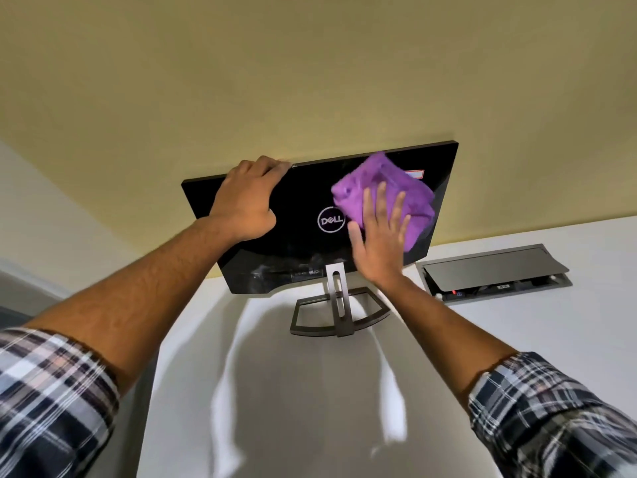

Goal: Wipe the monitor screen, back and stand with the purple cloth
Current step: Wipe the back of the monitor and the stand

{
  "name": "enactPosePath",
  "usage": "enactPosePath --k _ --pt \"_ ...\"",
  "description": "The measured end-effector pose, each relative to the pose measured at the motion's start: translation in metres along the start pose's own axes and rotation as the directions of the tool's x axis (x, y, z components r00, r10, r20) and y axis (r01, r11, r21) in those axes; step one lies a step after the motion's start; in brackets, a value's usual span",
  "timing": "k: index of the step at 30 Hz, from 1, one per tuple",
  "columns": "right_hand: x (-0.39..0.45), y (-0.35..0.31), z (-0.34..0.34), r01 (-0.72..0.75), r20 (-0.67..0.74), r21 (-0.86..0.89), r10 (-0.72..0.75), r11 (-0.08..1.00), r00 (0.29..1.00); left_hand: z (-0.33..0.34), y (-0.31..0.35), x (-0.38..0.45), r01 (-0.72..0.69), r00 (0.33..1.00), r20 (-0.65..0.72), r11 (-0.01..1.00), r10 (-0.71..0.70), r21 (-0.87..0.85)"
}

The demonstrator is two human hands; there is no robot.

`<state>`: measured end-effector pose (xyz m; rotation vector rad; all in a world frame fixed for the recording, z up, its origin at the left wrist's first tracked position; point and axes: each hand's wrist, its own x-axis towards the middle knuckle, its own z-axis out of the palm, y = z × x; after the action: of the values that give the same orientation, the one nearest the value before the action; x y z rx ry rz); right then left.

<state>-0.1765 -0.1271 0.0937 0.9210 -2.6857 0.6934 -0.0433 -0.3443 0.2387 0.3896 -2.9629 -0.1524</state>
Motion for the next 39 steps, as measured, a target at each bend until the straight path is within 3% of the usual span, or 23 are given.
enactPosePath --k 2,5,8,10,12,15,17,19,21,24,29,31,33,36,37,39 --pt "0.015 -0.041 -0.003 -0.019 -0.028 0.029 0.02 0.999 0.999 0.0 0.0 0.0 -0.003 1.0 0.0 1.0 0.003 -0.003" --pt "0.005 -0.068 0.01 0.222 0.028 -0.037 -0.221 0.974 0.975 -0.001 0.001 0.001 -0.005 1.0 0.009 1.0 0.005 -0.006" --pt "-0.019 -0.039 0.022 0.395 0.146 -0.086 -0.381 0.914 0.913 -0.001 0.001 0.001 -0.001 1.0 0.023 1.0 0.002 -0.011" --pt "-0.027 -0.007 0.023 0.408 0.188 -0.062 -0.39 0.911 0.901 -0.001 -0.001 0.0 -0.013 1.0 0.013 1.0 0.013 -0.002" --pt "-0.032 0.022 0.018 0.298 0.169 -0.018 -0.291 0.954 0.942 -0.001 -0.002 0.0 -0.017 1.0 0.015 1.0 0.017 0.006" --pt "-0.02 0.03 0.009 -0.004 0.092 0.122 -0.007 0.993 0.996 0.0 -0.002 0.0 -0.011 1.0 0.017 1.0 0.011 0.011" --pt "0.001 0.004 0.0 -0.22 0.018 0.262 0.223 0.94 0.975 0.0 -0.002 -0.001 -0.014 1.0 0.019 1.0 0.014 0.014" --pt "0.022 -0.029 -0.009 -0.301 -0.031 0.315 0.327 0.9 0.944 -0.001 -0.002 -0.001 -0.017 1.0 0.02 1.0 0.017 0.013" --pt "0.028 -0.053 -0.009 -0.209 -0.071 0.188 0.225 0.96 0.972 -0.002 -0.001 -0.001 -0.017 1.0 0.022 1.0 0.016 0.019" --pt "0.003 -0.064 0.007 0.094 -0.018 -0.041 -0.095 0.995 0.995 -0.002 0.0 0.0 -0.015 1.0 0.017 1.0 0.015 0.026" --pt "-0.021 -0.007 0.014 0.432 0.157 -0.173 -0.408 0.885 0.899 -0.005 0.0 0.0 -0.017 1.0 0.024 1.0 0.017 0.007" --pt "-0.014 0.021 0.005 0.344 0.123 -0.149 -0.328 0.927 0.937 -0.005 0.0 0.0 -0.018 0.999 0.037 1.0 0.017 0.013" --pt "0.001 0.031 -0.004 0.077 -0.008 -0.038 -0.077 0.996 0.997 -0.005 -0.001 0.0 -0.018 0.999 0.052 1.0 0.017 0.009" --pt "0.032 -0.002 -0.016 -0.249 -0.115 0.187 0.273 0.95 0.955 -0.004 -0.002 0.001 -0.022 0.998 0.061 1.0 0.022 0.007" --pt "0.038 -0.02 -0.017 -0.269 -0.125 0.199 0.296 0.942 0.947 -0.004 -0.002 0.001 -0.02 0.998 0.063 1.0 0.02 0.007" --pt "0.033 -0.05 -0.009 -0.142 -0.131 0.08 0.152 0.987 0.98 -0.004 0.0 0.001 -0.02 0.998 0.056 1.0 0.019 0.016"
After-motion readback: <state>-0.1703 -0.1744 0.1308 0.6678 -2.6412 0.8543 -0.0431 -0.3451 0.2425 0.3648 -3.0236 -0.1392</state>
